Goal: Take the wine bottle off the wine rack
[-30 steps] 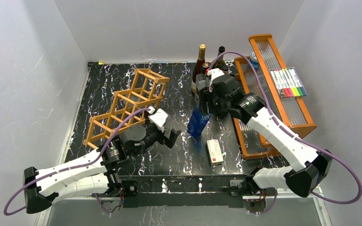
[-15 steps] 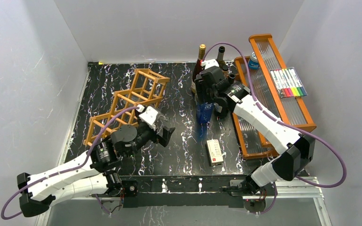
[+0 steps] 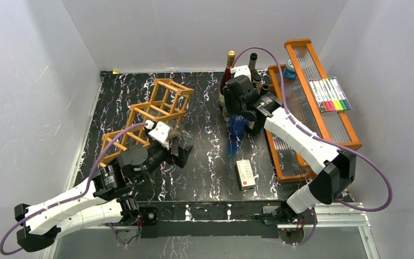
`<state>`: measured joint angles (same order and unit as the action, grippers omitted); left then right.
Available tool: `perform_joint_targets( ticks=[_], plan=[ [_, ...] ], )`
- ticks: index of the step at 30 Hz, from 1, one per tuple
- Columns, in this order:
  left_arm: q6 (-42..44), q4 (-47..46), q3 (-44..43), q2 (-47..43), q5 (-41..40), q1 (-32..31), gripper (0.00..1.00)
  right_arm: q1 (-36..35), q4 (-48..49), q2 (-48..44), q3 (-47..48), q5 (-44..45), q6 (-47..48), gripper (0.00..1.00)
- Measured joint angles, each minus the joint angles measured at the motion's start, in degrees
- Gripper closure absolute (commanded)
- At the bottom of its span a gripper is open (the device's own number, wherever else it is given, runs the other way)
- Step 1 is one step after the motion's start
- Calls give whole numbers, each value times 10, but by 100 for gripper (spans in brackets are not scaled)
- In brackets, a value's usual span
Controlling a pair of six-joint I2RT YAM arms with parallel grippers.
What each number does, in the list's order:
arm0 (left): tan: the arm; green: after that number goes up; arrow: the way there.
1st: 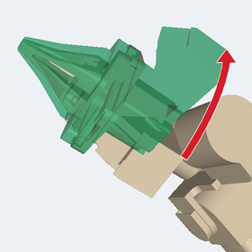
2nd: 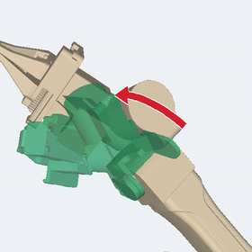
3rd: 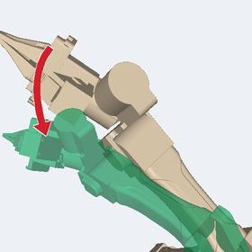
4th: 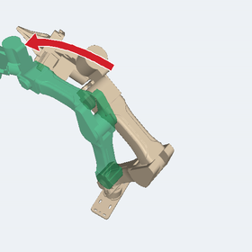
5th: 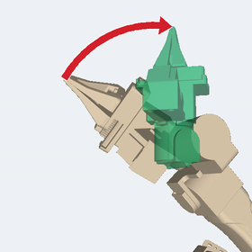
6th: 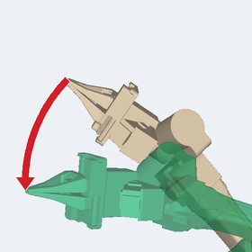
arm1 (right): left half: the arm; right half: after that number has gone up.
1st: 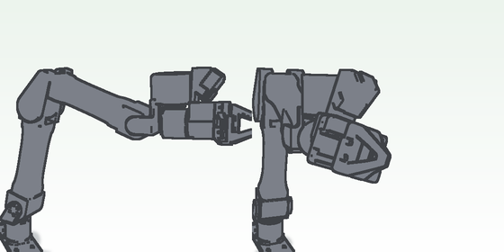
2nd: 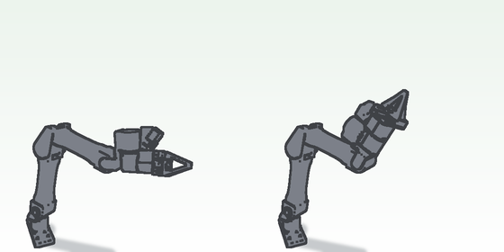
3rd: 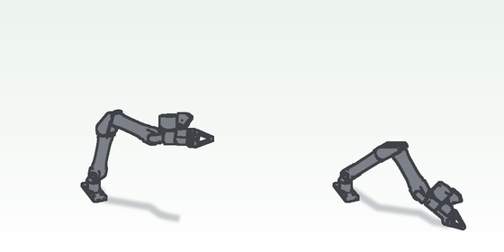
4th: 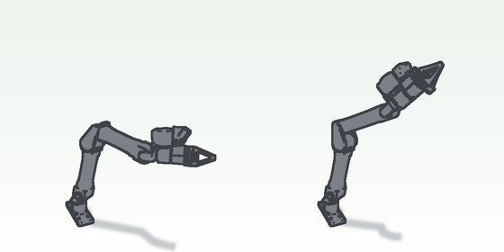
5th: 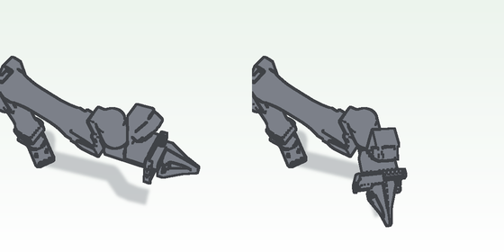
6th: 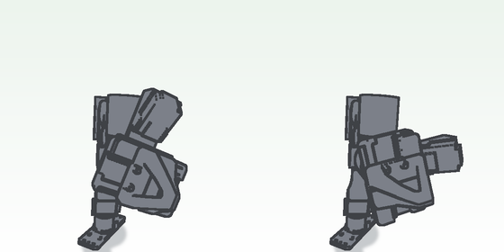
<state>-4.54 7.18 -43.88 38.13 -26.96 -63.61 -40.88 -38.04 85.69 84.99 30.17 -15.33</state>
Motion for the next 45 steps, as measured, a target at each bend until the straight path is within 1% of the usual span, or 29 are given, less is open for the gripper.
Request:
perform_joint_targets(
  ticks=[5, 11, 13, 17, 18, 20, 25, 28, 31, 37, 42, 45],
  plan=[
    [-12, 12, -4, -5, -2, 0, 2, 2, 15, 8, 0, 12, -10, 84],
    [-22, 19, -4, -13, -5, 0, 2, 11, 29, 14, 0, 16, -21, 76],
    [-24, 20, -4, -13, -5, 0, 2, 13, 31, 14, 0, 16, -24, 68],
    [-26, 23, -4, -13, -5, 0, 2, 16, 33, 15, 0, 16, -28, 44],
    [-26, 23, -4, -13, -5, 0, 2, 16, 34, 15, 0, 16, -29, 39],
    [-28, 23, -4, -13, -5, 0, 2, 17, 34, 15, 0, 15, -29, 33],
    [-30, 23, -4, -13, -5, 0, 2, 18, 32, 16, 1, 12, -28, 23],
    [-30, 23, -4, -13, -5, 0, 2, 18, 31, 17, 17, 9, -26, 14],
    [-30, 23, -4, -12, -5, 0, 2, 19, 38, 17, 43, 9, -23, 9],
    [-30, 23, -4, -7, -4, 0, 2, 19, 33, 16, 79, 6, -12, 3],
    [-28, 23, -4, -3, -3, 0, 2, 19, 30, 7, 104, -10, 6, 2],
    [-27, 22, -4, -4, -3, 0, 2, 19, 31, -16, 104, -38, 19, 2]
  ],
)
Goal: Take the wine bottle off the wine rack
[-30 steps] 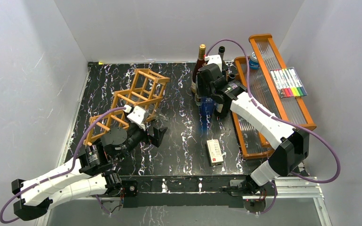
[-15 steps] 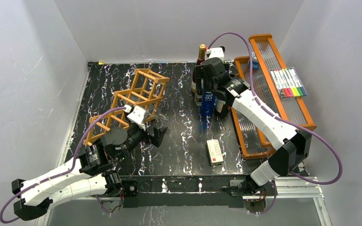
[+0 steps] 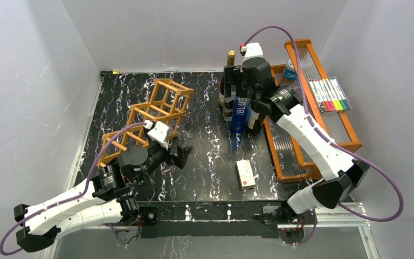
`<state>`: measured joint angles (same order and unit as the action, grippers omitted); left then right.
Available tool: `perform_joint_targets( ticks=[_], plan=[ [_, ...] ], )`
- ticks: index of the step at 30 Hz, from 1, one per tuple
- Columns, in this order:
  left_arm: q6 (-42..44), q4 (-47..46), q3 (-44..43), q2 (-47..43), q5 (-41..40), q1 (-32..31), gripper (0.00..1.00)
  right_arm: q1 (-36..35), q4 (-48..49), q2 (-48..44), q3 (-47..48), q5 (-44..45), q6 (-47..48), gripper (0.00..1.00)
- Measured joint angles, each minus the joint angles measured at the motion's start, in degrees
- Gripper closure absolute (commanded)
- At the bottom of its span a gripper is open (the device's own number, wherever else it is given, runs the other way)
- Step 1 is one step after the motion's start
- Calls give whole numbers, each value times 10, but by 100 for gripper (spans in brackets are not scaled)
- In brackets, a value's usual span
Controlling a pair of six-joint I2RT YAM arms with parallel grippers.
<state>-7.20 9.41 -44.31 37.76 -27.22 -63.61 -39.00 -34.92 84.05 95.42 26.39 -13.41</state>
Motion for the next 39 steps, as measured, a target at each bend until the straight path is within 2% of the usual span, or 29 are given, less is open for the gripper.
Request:
perform_joint_targets(
  ticks=[4, 9, 12, 15, 23, 30, 35, 39],
  plan=[
    [2, 0, 0, 0, 0, 0, 2, 0, 18, -35, -6, -58, 17, 2],
    [2, -1, 0, 0, 0, 0, 2, 0, 58, -71, -50, -193, 35, 2],
    [5, 2, 0, -3, -3, 0, 2, -6, 80, -71, -83, -280, 35, 2],
    [7, 12, -3, -14, -11, 0, 2, -28, 92, -53, -104, -329, 32, 2],
    [7, 40, -12, -68, -42, 0, 2, -143, 113, 84, -110, -332, 40, 2],
    [-8, 68, -31, -92, -54, 0, 2, -143, 139, 184, -114, -300, 46, 2],
    [-23, 86, -32, -96, -56, 0, 2, -138, 182, 222, -116, -282, 61, 2],
    [-31, 94, -32, -98, -56, 0, 2, -138, 229, 231, -134, -287, 70, 7]
  ],
)
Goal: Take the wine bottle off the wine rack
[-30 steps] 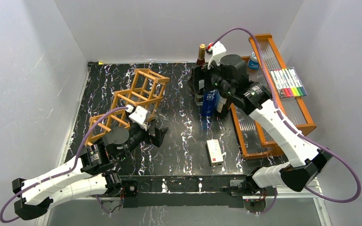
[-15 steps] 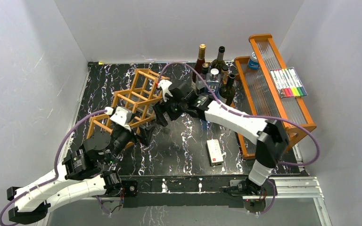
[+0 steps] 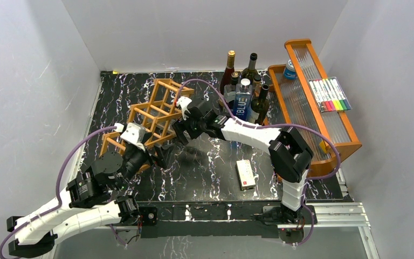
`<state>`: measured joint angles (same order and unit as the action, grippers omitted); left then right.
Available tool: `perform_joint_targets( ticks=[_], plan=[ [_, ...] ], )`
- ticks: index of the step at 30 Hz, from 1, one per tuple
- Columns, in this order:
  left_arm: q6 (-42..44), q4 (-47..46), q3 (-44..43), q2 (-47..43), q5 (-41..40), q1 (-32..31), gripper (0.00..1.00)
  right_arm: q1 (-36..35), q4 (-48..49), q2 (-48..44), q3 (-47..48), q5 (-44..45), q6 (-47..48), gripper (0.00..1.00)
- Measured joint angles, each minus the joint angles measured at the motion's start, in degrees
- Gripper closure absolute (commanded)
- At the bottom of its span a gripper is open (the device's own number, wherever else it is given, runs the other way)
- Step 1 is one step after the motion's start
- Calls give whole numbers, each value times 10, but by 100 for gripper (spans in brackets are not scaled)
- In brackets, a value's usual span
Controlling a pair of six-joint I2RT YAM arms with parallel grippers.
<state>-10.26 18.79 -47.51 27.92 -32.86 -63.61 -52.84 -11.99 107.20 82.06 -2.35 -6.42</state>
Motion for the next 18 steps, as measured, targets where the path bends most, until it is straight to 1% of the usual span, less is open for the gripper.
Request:
perform_joint_targets(
  ticks=[5, 10, 18],
  plan=[
    [-7, 9, 0, -5, -2, 0, 2, 0, 62, 1, -32, -10, 1, 10],
    [-9, 13, -1, -10, -4, 0, 2, 1, 110, 17, -36, -17, 2, 15],
    [-14, 26, -3, -16, -8, 0, 2, 27, 137, 58, -40, -39, 2, 28]
  ],
)
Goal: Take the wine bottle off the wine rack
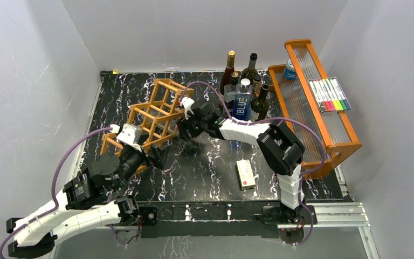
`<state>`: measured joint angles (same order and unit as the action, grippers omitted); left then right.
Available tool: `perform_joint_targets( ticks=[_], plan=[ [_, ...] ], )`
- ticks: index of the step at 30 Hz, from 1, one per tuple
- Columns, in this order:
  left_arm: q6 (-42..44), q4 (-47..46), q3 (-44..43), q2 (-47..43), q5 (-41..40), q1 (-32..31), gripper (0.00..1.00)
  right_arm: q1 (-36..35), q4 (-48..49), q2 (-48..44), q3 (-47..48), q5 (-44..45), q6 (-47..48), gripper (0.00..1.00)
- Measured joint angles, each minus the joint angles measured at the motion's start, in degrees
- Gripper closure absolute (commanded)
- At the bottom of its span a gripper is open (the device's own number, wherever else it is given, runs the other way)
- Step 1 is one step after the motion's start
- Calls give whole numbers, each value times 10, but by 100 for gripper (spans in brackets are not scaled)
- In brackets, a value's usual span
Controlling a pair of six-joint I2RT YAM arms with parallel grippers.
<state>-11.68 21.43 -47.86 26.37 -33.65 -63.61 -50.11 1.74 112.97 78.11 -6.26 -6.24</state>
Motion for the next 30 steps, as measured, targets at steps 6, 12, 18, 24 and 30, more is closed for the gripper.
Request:
perform_joint_targets(
  ticks=[6, 12, 18, 24, 30],
  plan=[
    [-4, 1, 0, -3, 0, 0, 2, 11, 15, 13, 0, -33, 0, 32],
    [-4, 1, 0, -3, 0, 0, 2, 9, 28, 26, 0, -53, 0, 33],
    [-7, 2, 0, -3, 0, 0, 2, 9, 32, 39, 0, -62, -2, 40],
    [-10, 2, -2, -1, 0, 0, 2, 9, 32, 39, 0, -78, -7, 74],
    [-9, 2, -3, 6, 0, 0, 2, 9, 30, 6, -26, -78, -12, 97]
  ],
)
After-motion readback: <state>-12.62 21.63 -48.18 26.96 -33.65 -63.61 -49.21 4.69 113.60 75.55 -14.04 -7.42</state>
